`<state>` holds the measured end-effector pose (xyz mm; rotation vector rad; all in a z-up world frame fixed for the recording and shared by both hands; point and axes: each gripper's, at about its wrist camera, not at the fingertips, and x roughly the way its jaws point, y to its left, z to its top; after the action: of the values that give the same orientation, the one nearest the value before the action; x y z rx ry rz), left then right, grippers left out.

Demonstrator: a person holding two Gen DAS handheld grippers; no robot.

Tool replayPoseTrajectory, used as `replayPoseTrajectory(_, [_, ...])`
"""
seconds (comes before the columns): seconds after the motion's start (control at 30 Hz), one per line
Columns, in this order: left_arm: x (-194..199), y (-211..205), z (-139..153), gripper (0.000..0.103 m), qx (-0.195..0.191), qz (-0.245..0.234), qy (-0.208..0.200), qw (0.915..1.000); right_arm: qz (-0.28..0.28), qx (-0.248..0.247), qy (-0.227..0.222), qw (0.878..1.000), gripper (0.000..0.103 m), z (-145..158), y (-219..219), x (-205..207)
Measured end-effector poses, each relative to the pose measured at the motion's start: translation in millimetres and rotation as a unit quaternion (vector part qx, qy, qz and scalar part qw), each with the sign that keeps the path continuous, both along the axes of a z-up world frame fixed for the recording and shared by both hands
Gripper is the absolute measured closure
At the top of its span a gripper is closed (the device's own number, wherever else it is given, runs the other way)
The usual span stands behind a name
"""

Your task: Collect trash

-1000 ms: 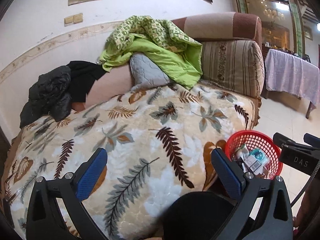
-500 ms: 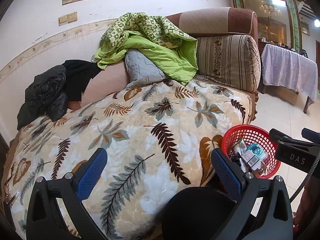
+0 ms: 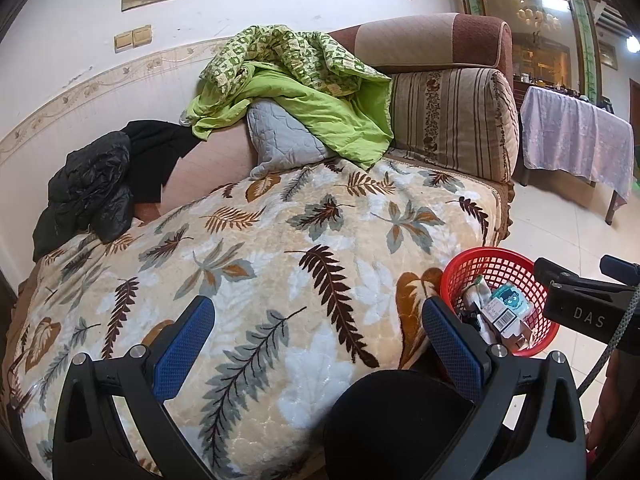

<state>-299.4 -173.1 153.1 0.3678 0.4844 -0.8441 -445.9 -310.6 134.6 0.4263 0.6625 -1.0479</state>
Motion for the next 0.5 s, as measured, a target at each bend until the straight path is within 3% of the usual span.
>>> replayPoseTrajectory(0.5, [-0.2, -0.4, 1.2, 0.0, -0.001, 0.001, 0.0, 1.0, -0.001, 0.003, 0.001, 1.0, 0.0, -2.2, -1.1, -1.0])
